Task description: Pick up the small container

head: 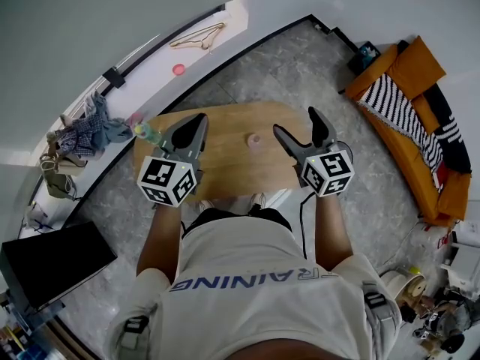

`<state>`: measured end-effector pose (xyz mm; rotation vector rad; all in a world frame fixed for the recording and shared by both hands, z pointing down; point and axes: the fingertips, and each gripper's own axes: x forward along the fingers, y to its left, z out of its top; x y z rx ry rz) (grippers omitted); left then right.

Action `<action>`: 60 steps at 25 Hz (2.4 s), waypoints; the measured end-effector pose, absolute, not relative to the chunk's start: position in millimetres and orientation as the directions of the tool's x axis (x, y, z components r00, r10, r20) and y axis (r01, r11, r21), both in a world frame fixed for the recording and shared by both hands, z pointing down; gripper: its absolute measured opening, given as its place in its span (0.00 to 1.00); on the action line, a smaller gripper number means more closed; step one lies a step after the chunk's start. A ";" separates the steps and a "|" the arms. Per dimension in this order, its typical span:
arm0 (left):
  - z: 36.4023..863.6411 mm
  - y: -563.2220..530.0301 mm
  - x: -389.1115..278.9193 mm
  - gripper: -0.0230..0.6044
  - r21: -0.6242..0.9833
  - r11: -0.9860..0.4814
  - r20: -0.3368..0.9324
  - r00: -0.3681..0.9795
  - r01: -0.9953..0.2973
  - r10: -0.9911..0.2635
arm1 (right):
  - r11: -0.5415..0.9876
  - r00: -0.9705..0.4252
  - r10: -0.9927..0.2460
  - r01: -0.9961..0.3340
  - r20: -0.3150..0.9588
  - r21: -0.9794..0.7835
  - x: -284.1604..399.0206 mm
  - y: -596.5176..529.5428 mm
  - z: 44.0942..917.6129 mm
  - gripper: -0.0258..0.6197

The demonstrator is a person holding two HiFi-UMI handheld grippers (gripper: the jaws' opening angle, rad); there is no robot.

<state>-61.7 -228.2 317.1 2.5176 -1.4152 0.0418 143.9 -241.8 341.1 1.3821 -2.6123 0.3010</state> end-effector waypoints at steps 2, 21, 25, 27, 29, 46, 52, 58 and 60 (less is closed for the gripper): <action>319.3 -228.9 -61.8 0.04 0.205 -0.495 0.154 0.528 -0.844 -0.836 | 0.550 -0.557 -0.792 -0.829 0.250 -0.104 142.8 -242.3 345.5 0.76; 430.7 -238.3 -46.2 0.04 0.244 -0.410 0.348 0.474 -0.879 -0.809 | 0.578 -0.569 -0.651 -0.801 0.503 -0.158 150.0 -263.0 512.5 0.84; 474.5 -237.8 -40.0 0.04 0.252 -0.383 0.394 0.456 -0.889 -0.798 | 0.586 -0.565 -0.610 -0.794 0.555 -0.165 152.1 -262.9 571.1 0.84; 498.3 -241.1 -40.2 0.04 0.252 -0.370 0.416 0.446 -0.894 -0.793 | 0.588 -0.565 -0.601 -0.792 0.566 -0.167 150.6 -266.4 597.8 0.84; 521.5 -245.3 -44.5 0.04 0.258 -0.357 0.433 0.438 -0.898 -0.788 | 0.598 -0.569 -0.587 -0.784 0.576 -0.165 144.1 -270.7 624.9 0.84; 665.4 -253.7 -27.5 0.04 0.261 -0.310 0.554 0.404 -0.914 -0.728 | 0.596 -0.557 -0.535 -0.782 0.636 -0.184 135.9 -291.1 841.1 0.85; 708.9 -242.8 -28.0 0.04 0.286 -0.288 0.594 0.405 -0.914 -0.695 | 0.599 -0.550 -0.523 -0.780 0.650 -0.178 129.1 -299.2 897.9 0.86; 732.0 -241.1 -28.4 0.04 0.294 -0.265 0.619 0.394 -0.918 -0.679 | 0.623 -0.558 -0.525 -0.767 0.643 -0.156 117.5 -310.0 923.3 0.84; 735.9 -241.0 -29.0 0.04 0.300 -0.260 0.624 0.395 -0.918 -0.674 | 0.635 -0.556 -0.533 -0.761 0.638 -0.132 113.4 -312.3 923.8 0.82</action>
